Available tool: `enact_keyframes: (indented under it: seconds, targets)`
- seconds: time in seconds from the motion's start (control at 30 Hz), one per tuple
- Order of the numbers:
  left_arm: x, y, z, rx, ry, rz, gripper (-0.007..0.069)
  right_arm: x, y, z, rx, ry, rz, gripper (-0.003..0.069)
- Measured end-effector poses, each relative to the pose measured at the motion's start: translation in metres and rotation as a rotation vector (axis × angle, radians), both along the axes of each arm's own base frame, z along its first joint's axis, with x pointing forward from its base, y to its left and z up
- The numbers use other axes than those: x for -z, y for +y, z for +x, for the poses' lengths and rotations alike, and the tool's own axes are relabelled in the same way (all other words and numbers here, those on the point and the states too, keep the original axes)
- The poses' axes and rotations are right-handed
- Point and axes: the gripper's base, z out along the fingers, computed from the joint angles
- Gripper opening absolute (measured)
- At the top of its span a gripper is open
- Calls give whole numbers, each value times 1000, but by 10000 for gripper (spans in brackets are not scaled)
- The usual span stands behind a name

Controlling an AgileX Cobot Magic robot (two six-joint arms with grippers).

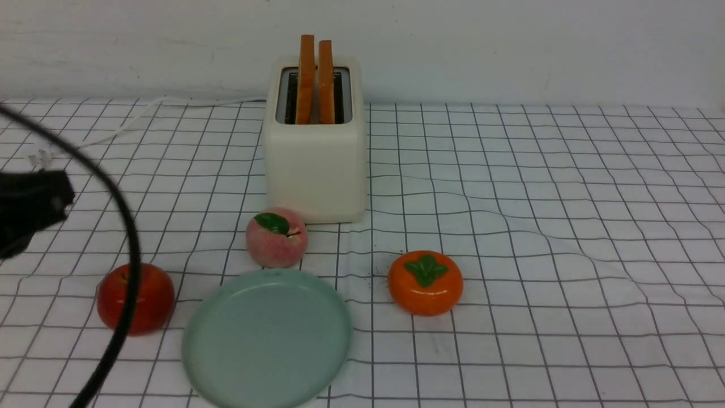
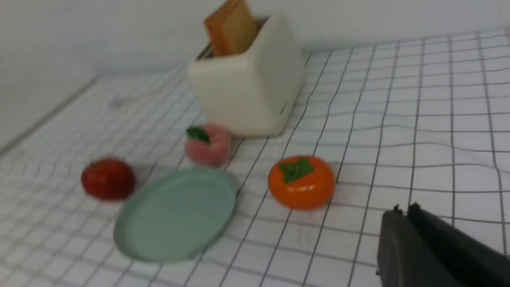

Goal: Take toasted bread from bread machine on white checkered table place on plate.
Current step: 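Reach for a toast slice standing in the toaster with the left gripper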

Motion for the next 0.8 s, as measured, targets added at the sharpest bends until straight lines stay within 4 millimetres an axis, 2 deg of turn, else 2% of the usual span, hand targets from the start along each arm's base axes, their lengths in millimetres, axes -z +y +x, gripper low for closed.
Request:
enact_keyframes:
  seconds: [0.07,0.1,0.13,0.17,0.2,0.3,0.4,0.43,0.6,0.63,0.7,0.8]
  targets:
    - [-10,-5,22,34,8,27,-13,-21,4,7,-76,60,-72,-3]
    - [-11,-6,24,41,6,37,-13,-26,5,9,-81,65,-77,-3]
    - [-19,-16,38,93,-4,60,-13,-38,7,16,-124,114,-112,-3]
    - [-19,-16,38,94,-6,64,-13,-41,7,18,-128,117,-116,-1]
    - [-26,-31,48,166,-25,105,-13,-53,9,24,-151,135,-134,-1]
    - [-35,-55,62,261,-49,145,-13,-70,10,38,-171,155,-148,0]
    - [-40,-65,74,284,-54,159,-13,-79,11,46,-183,165,-156,0]
    - [-43,-71,89,291,-51,168,-13,-84,12,52,-196,181,-161,0]
    - [-39,-86,134,294,-24,186,-6,-88,14,61,-221,220,-163,0]
    - [-35,-91,148,297,-12,192,17,-87,15,63,-226,228,-159,2]
    - [-31,-95,161,301,1,198,51,-88,15,63,-227,226,-156,2]
    - [-12,-107,194,318,49,228,198,-97,14,64,-202,163,-148,3]
